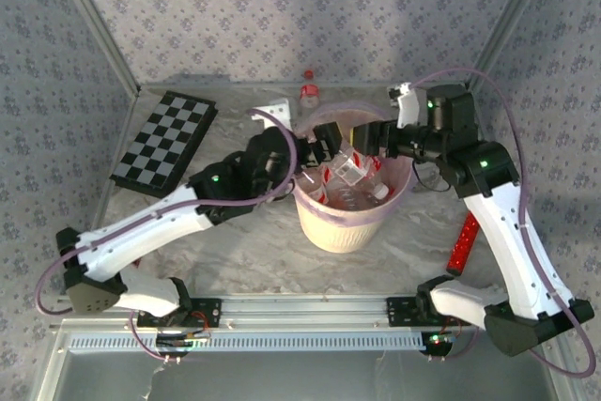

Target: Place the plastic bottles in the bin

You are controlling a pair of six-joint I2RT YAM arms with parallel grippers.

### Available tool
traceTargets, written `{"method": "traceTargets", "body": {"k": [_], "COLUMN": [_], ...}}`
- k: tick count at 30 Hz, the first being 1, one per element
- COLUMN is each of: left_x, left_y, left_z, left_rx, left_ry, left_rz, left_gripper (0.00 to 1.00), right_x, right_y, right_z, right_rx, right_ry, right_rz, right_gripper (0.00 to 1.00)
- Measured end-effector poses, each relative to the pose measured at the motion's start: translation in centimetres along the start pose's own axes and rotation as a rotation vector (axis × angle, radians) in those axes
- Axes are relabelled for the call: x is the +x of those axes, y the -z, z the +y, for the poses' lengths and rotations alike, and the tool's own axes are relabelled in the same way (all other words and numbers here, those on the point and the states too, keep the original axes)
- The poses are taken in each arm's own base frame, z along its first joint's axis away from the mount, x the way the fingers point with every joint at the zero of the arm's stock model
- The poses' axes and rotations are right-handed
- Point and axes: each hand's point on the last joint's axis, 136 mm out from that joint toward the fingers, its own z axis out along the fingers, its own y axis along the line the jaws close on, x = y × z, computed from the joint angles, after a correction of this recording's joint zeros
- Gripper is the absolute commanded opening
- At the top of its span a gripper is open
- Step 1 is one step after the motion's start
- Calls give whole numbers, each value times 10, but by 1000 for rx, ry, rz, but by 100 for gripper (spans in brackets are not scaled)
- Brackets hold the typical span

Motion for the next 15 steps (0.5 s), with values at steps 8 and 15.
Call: {"method": "traceTargets", "body": {"k": [8,15], "left_x": [-77,-49], "left_y": [23,-12], "left_z": [22,28], "left_rx": [-25,-69], "left_ry": [4,-64], "left_rz": [-153,-51], "left_gripper": [68,64], "right_x": [42,61], "right_y": [-29,-41], "right_z": [20,10], "right_rx": [-25,26], "right_ry": [152,192], "right_rz": [183,217], "right_gripper": [55,51]}}
